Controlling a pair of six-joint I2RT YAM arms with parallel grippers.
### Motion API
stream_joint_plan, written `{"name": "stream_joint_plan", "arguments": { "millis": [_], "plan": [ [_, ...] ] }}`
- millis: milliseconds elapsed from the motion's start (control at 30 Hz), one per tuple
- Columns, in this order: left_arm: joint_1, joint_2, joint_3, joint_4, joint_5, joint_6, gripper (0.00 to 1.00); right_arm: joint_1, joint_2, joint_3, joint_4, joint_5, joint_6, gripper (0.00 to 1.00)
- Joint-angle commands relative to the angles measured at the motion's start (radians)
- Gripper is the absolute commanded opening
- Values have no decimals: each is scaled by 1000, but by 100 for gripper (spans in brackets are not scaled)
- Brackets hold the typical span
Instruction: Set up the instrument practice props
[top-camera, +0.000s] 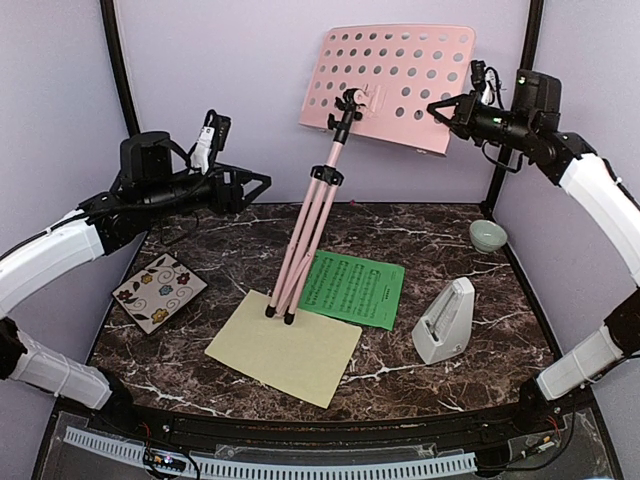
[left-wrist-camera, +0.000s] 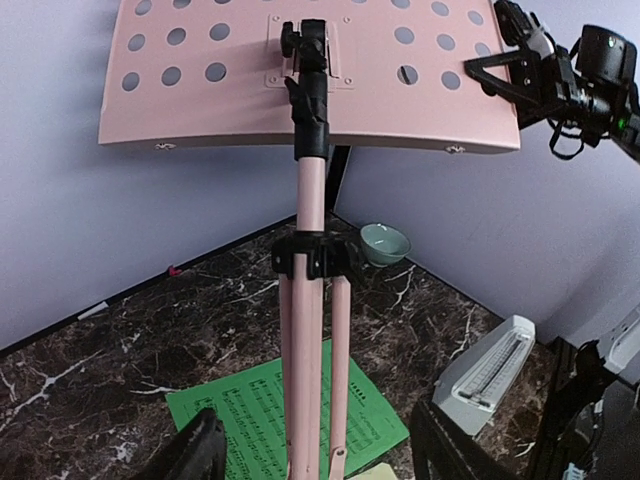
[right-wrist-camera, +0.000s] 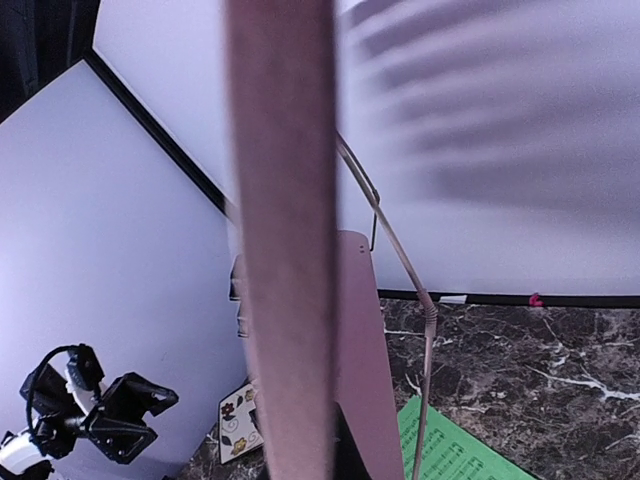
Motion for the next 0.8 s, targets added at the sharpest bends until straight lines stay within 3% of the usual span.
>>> {"name": "stream_joint_plan", "arguments": {
  "millis": [0, 133, 467, 567, 767],
  "plan": [
    [-82, 6, -3, -55, -190, 111, 62, 23, -58, 158, 380, 69, 33, 0],
    [-136, 76, 36, -77, -259, 137, 56, 59, -40, 199, 337, 114, -8, 0],
    [-158, 237, 105, -70, -327, 136, 55, 134, -2, 321, 237, 223, -85, 0],
    [-162, 288, 157, -90, -358, 135, 49, 155, 9, 347, 225, 245, -98, 0],
    [-176, 319, 180, -81, -341, 115, 48, 199, 24, 381, 199, 316, -134, 0]
  ]
}}
